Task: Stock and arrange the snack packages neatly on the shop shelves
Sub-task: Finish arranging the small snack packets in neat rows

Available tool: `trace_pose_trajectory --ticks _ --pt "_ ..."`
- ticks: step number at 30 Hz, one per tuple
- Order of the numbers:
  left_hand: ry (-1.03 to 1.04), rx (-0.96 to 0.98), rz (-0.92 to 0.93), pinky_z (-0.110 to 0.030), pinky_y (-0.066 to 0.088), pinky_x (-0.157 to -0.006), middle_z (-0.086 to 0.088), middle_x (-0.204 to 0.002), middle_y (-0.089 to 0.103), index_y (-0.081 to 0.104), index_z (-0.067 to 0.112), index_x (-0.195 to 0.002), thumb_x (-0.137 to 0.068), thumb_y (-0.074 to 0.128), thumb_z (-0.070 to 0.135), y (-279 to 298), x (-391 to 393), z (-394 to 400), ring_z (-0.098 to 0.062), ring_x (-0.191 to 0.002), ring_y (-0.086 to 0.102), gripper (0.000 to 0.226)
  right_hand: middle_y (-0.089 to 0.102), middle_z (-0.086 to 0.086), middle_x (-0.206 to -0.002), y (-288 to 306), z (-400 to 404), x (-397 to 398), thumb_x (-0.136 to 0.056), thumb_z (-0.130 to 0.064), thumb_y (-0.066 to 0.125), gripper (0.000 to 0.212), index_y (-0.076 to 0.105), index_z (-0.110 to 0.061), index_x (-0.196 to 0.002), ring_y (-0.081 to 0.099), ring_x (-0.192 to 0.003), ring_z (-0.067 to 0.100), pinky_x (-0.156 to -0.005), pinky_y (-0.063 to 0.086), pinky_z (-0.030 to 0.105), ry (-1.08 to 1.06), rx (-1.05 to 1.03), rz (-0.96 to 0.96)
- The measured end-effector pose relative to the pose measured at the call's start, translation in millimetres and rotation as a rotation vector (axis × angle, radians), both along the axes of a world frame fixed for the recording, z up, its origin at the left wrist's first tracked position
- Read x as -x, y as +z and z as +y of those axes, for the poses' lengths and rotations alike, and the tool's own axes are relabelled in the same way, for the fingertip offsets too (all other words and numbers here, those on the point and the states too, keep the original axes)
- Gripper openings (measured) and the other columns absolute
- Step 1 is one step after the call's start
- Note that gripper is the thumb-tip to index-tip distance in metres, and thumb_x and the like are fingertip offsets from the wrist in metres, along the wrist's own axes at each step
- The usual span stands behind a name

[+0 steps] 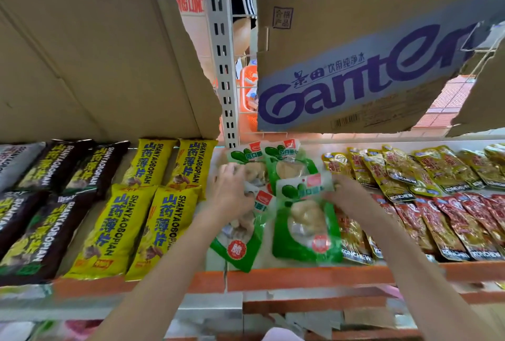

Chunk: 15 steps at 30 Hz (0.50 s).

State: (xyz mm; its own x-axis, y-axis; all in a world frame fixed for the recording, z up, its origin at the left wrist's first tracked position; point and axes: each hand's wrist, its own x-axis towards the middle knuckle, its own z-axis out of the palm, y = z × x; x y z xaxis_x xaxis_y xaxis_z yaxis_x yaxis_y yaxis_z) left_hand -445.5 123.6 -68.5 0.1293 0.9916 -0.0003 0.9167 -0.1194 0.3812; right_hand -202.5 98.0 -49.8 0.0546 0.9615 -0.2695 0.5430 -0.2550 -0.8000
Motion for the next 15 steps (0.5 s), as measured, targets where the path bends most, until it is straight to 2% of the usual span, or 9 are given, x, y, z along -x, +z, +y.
trace_pose_trajectory --ticks 1,2,4,5,8,12,15 --pt "-0.024 -0.031 -0.018 -0.04 0.029 -0.106 -0.009 -0.136 0.039 0.046 0.013 -0.124 -0.08 0.06 0.019 -1 -6 2 -0.025 -0.129 0.029 0.046 0.06 0.011 -0.111 -3 -1 7 -0.086 -0.011 0.061 0.018 0.053 -0.024 -0.093 0.057 -0.098 0.026 -0.082 0.048 0.039 0.037 0.016 -0.063" --pt "-0.045 -0.046 -0.016 -0.042 0.027 -0.108 -0.013 -0.143 0.035 0.044 0.01 -0.126 -0.085 0.058 0.021 -3 -12 5 -0.027 -0.133 0.027 0.045 0.053 0.012 -0.118 -7 -1 13 -0.084 -0.013 0.064 0.027 0.049 -0.022 -0.104 0.052 -0.104 0.027 -0.085 0.044 0.038 0.052 -0.002 -0.169" --pt "-0.056 -0.031 0.025 -0.043 0.023 -0.111 -0.016 -0.15 0.026 0.041 0.008 -0.131 -0.092 0.049 0.026 -9 -19 11 -0.03 -0.138 0.022 0.043 0.036 0.013 -0.131 -14 2 21 -0.082 -0.019 0.066 0.059 0.035 -0.017 -0.132 0.034 -0.119 0.03 -0.096 0.035 0.039 0.046 -0.11 -0.447" --pt "-0.05 -0.009 0.054 -0.043 0.021 -0.111 -0.016 -0.152 0.023 0.039 0.01 -0.133 -0.095 0.045 0.029 -13 -21 14 -0.03 -0.139 0.02 0.043 0.031 0.012 -0.135 -15 5 25 -0.082 -0.019 0.064 0.064 0.032 -0.019 -0.137 0.027 -0.123 0.031 -0.1 0.031 0.04 0.049 -0.206 -0.521" --pt "-0.028 0.018 0.097 -0.042 0.02 -0.112 -0.016 -0.153 0.021 0.032 0.011 -0.139 -0.097 0.04 0.032 -22 -22 20 -0.031 -0.14 0.018 0.048 0.03 0.007 -0.142 -16 23 38 -0.088 -0.015 0.052 0.05 0.041 -0.025 -0.136 0.023 -0.13 0.029 -0.106 0.027 0.044 0.14 -0.35 -0.573" --pt "-0.04 0.049 0.072 -0.041 0.027 -0.109 -0.018 -0.149 0.028 0.03 0.01 -0.14 -0.091 0.048 0.023 -18 -19 28 -0.032 -0.136 0.026 0.053 0.018 0.003 -0.154 -20 44 54 -0.095 -0.027 0.041 0.047 0.031 -0.034 -0.141 0.014 -0.139 0.032 -0.109 0.023 0.051 0.284 -0.135 -0.607" --pt "-0.094 0.094 0.049 -0.039 0.038 -0.096 -0.013 -0.138 0.042 0.039 0.011 -0.133 -0.082 0.051 0.009 -9 -13 39 -0.033 -0.122 0.041 0.052 0.023 0.009 -0.148 -24 45 69 -0.092 -0.037 0.044 0.049 0.028 -0.035 -0.138 0.02 -0.133 0.038 -0.106 0.024 0.054 0.235 -0.011 -0.636"
